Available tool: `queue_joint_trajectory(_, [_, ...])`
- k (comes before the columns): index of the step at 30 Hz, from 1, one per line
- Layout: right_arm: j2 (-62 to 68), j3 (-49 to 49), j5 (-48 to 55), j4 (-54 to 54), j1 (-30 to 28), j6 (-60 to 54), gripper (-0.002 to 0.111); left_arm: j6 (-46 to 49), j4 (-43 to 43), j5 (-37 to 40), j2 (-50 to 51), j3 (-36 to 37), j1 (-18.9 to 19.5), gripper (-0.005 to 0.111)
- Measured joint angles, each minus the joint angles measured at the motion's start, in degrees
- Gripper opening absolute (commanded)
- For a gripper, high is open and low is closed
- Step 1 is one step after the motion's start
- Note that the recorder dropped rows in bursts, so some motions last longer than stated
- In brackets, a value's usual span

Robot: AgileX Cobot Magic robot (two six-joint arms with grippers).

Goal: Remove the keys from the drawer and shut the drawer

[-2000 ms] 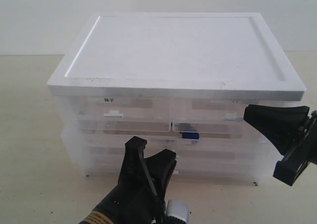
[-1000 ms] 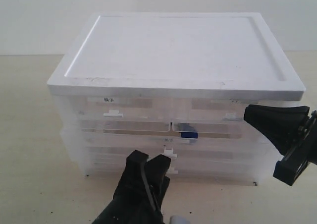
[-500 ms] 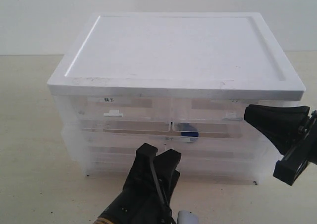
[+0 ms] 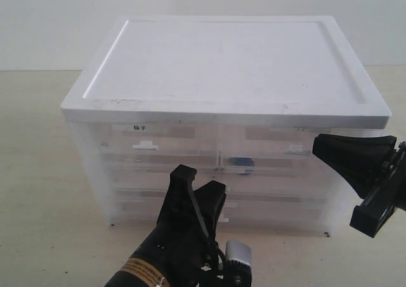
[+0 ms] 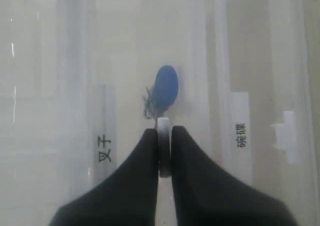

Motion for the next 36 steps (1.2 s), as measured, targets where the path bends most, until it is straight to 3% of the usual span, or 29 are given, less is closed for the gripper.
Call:
queue_joint_trajectory(7, [0.00, 0.00, 0.00, 0.00, 0.00, 0.00, 0.000, 1.63, -1.25, -1.70, 1.17, -0.15, -0.52, 0.004])
queue_joint_trajectory(15, [0.00, 0.00, 0.00, 0.00, 0.00, 0.00, 0.000, 3.36, -6.29, -2.33, 1.17, -0.15, -4.79, 0.004])
queue_joint_trajectory(31, [0.00, 0.00, 0.00, 0.00, 0.00, 0.00, 0.000, 7.20, -17.41, -3.51, 1.40, -0.25, -16.21, 0.004])
queue_joint_trajectory(36, [0.00, 0.00, 0.00, 0.00, 0.00, 0.13, 0.000, 7.46, -19.19, 0.33, 2.06, -0.14, -20.68, 0.004])
